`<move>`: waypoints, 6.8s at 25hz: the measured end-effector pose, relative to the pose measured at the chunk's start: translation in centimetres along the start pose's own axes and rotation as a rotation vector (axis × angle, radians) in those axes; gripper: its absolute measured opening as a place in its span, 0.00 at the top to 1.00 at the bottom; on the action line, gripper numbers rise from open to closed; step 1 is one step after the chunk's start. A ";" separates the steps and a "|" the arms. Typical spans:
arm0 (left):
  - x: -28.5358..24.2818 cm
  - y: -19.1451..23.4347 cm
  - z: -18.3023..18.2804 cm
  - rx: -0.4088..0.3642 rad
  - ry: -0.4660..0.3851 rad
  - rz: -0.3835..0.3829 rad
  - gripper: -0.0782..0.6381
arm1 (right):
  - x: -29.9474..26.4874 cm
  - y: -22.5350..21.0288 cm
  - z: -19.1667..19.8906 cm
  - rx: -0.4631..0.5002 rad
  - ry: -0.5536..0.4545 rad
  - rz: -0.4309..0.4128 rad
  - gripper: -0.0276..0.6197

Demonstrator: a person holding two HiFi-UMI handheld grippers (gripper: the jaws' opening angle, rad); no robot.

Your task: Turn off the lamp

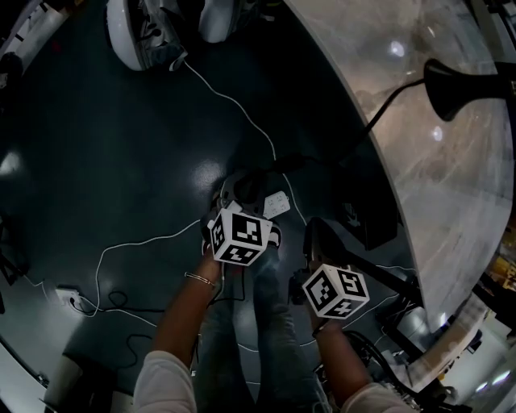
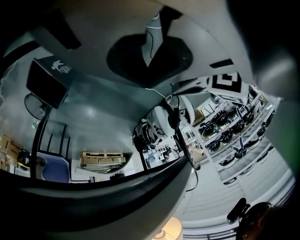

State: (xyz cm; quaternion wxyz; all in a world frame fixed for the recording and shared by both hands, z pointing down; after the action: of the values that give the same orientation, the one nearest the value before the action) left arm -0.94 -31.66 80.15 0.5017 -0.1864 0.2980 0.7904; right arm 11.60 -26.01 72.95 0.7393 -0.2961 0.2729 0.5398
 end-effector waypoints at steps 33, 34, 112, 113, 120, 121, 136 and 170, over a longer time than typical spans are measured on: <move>12.8 -0.8 -0.8 0.043 -0.047 -0.051 0.85 | 0.8 11.9 -10.0 0.130 -0.131 -0.396 0.72; 12.8 -0.6 -0.7 0.048 -0.047 -0.053 0.85 | 0.5 12.0 -9.9 0.128 -0.124 -0.388 0.72; 15.3 -5.1 -1.3 0.270 0.064 0.002 0.88 | 2.3 8.0 -4.0 -0.078 0.029 -0.257 0.95; 16.1 -5.8 -1.7 0.281 0.075 -0.001 0.88 | 3.3 8.2 -4.1 -0.082 0.041 -0.255 0.96; 19.2 -8.4 -9.0 0.238 0.017 -0.012 0.88 | 8.2 10.0 -9.1 -0.011 0.006 -0.314 0.96; 20.0 -9.0 -10.1 0.233 0.013 -0.012 0.88 | 9.3 10.2 -9.9 0.000 0.003 -0.317 0.96; 27.2 -16.6 -20.8 0.209 -0.103 -0.011 0.88 | 22.7 7.2 -17.7 0.041 -0.127 -0.281 0.96; 27.0 -18.8 -29.3 0.146 -0.232 -0.024 0.88 | 25.5 2.4 -24.8 0.210 -0.208 -0.085 0.96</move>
State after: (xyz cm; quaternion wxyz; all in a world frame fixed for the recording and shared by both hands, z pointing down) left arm 4.39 -26.50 36.73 0.5544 -0.0601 0.2926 0.7768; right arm 14.08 -27.35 37.43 0.8127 -0.1708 0.2369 0.5042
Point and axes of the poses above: the fingertips, and each gripper's own axes: x backward along the fingers, y to its left, z out of its underside, the point moved 1 cm from there along x, backward along the fingers, and after that the axes turned 11 degrees about x, right-handed, at the moved point
